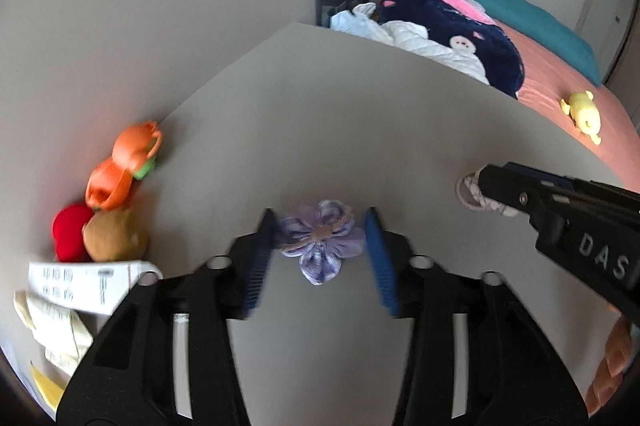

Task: Collect trash
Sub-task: 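Grasp the purple flower clip with the left tool while the right tool grasps the plaid clip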

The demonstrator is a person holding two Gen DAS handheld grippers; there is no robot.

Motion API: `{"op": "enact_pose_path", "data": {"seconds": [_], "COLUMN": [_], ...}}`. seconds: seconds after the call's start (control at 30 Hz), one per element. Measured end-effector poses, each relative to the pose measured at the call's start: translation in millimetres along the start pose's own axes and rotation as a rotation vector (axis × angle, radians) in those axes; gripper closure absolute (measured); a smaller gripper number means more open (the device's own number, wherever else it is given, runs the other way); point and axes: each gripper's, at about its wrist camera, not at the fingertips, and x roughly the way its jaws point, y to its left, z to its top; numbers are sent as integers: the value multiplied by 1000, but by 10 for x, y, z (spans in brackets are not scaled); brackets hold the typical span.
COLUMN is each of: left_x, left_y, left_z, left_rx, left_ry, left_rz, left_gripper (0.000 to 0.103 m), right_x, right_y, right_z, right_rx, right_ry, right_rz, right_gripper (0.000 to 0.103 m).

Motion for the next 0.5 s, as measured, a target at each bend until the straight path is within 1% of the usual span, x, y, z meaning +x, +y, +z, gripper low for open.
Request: {"op": "enact_pose_path", "data": {"seconds": [0.07, 0.1, 0.27, 0.4, 0.5], "left_x": [5, 2, -196, -558, -850], "left_y": [-6, 2, 57, 0, -138], "left_z": [14, 18, -89, -245, -408], "left_rx": [13, 12, -12, -1, 15], "left_ry": [-5, -5, -23, -50, -64], "left_rz": [-5, -14, -72, -82, -81], "left_gripper": [81, 83, 85, 85, 85], "right_x": [-27, -44, -216, -470, -739], "right_y": [-8, -9, -36, -102, -200], "right_z": [-13, -23, -106, -279, -447], "right_rx": [-4, -5, 1, 15, 30], "right_ry": [-3, -4, -17, -29, -45], "right_rz": [1, 4, 22, 45, 53], "right_gripper": [84, 84, 84, 84, 84]}}
